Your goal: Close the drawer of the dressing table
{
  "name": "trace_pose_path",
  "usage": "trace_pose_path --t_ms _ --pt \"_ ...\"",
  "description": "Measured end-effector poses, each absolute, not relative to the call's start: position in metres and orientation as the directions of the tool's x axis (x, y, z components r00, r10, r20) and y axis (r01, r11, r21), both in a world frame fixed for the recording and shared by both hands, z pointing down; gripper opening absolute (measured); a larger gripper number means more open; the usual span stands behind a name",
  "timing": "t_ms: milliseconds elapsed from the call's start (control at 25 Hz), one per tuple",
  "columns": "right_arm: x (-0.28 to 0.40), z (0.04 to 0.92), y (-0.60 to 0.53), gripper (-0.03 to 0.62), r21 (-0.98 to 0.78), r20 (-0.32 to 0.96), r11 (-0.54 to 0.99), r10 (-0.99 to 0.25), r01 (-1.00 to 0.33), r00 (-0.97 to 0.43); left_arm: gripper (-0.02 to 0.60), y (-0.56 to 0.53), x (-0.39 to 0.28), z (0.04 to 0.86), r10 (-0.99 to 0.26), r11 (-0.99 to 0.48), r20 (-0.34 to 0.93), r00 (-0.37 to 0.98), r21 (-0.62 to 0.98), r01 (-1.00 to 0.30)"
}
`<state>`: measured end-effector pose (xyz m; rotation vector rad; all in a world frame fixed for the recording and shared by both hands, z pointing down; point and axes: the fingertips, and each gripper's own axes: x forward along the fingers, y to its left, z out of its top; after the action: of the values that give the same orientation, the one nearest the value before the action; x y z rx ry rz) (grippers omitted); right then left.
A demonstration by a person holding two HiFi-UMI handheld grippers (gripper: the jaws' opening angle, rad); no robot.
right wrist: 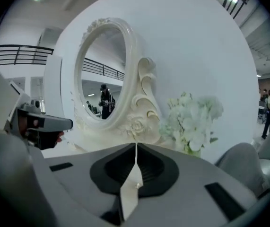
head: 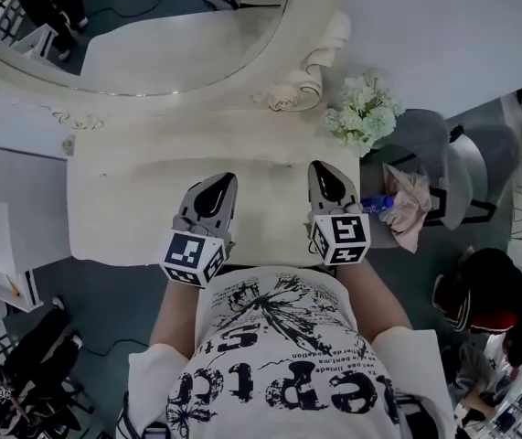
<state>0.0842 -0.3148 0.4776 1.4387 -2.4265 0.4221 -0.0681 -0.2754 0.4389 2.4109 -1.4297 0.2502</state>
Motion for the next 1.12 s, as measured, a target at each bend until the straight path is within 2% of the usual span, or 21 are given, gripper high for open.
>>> trace_pose_path --t_ms 240,520,1120 --pt "0.082 0.408 -0.31 0.017 -0.062 0.214 0.527 -0.823 -0.848 -0.527 0.02 -0.277 -0.058 0.403 -0.841 -0.462 0.247 0.481 0.134 -0.877" --pt "0.079 0.359 -0.287 0.017 0.005 0.08 0.599 -0.799 -0.801 -0.597 0.02 -0.278 -0.057 0.363 -0.873 -0.452 0.162 0.46 0.085 -0.888" --pt "0.086 0.36 -0.291 0.017 -0.034 0.08 0.61 -0.788 -0.792 -0.611 0.02 -0.279 -0.037 0.357 -0.867 -0.468 0.161 0.472 0.066 -0.881"
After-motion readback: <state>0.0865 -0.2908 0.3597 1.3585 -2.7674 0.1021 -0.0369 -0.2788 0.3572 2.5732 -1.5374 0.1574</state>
